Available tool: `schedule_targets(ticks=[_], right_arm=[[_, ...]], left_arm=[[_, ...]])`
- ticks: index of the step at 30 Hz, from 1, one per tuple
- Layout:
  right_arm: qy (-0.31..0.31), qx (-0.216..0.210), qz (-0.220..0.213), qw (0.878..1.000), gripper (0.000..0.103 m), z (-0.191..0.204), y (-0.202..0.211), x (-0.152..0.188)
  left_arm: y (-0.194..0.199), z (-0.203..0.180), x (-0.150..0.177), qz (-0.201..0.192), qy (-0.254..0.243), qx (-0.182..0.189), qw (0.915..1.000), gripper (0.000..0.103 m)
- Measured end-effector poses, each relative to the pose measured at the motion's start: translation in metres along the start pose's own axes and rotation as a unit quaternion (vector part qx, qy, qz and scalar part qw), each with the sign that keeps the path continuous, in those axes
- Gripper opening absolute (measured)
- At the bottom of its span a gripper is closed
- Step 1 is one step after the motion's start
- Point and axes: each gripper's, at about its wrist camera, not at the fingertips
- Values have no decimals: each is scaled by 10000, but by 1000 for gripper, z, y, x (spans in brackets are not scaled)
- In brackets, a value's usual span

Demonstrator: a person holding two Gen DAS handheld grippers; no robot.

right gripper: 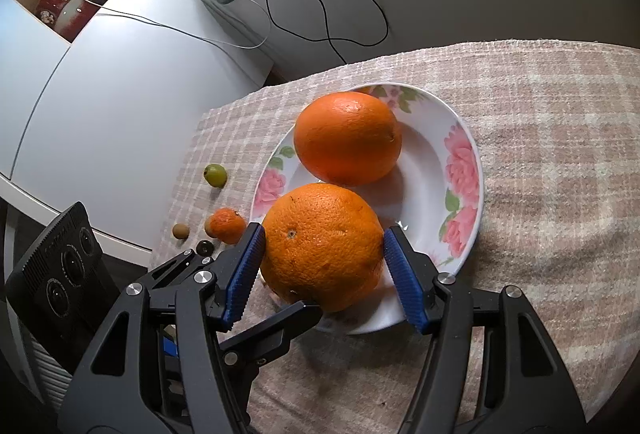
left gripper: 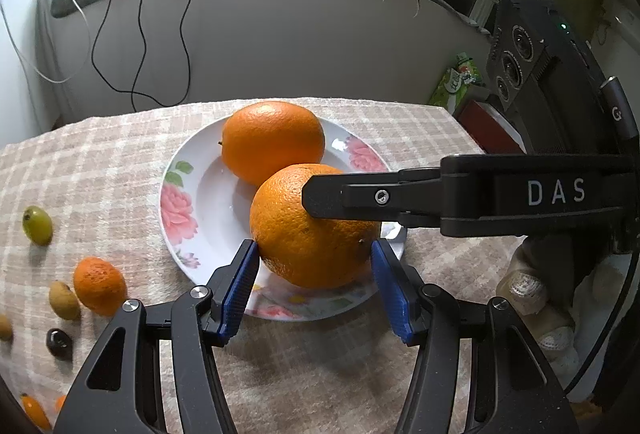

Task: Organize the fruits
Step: 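Carry the second orange with the right tool onto the plate beside the first, then open the right tool to release the orange and withdraw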

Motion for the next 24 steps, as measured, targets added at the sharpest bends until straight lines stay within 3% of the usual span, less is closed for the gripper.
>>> schedule_targets(ticks=[16,20,24], right_arm=[[247,220,-32,9994,67,4,-4,-1],[408,416,-129,9982,79,10,-1,-1],[448,496,-230,9975,83,11,4,0]], left_arm=[[-6,-5,-3,60,-116,-46,9999,58],[-4,-9,-4,13,-167,-104,9998,67],[-2,-10,-2,22,-211,-120,9997,69]])
Point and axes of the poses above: each gripper's, at about its wrist camera, not at the fingertips, and y roughly against the way its jaws point, z to its left, x to its underside, and after that the axes turned 5 degrees about x, right-handed
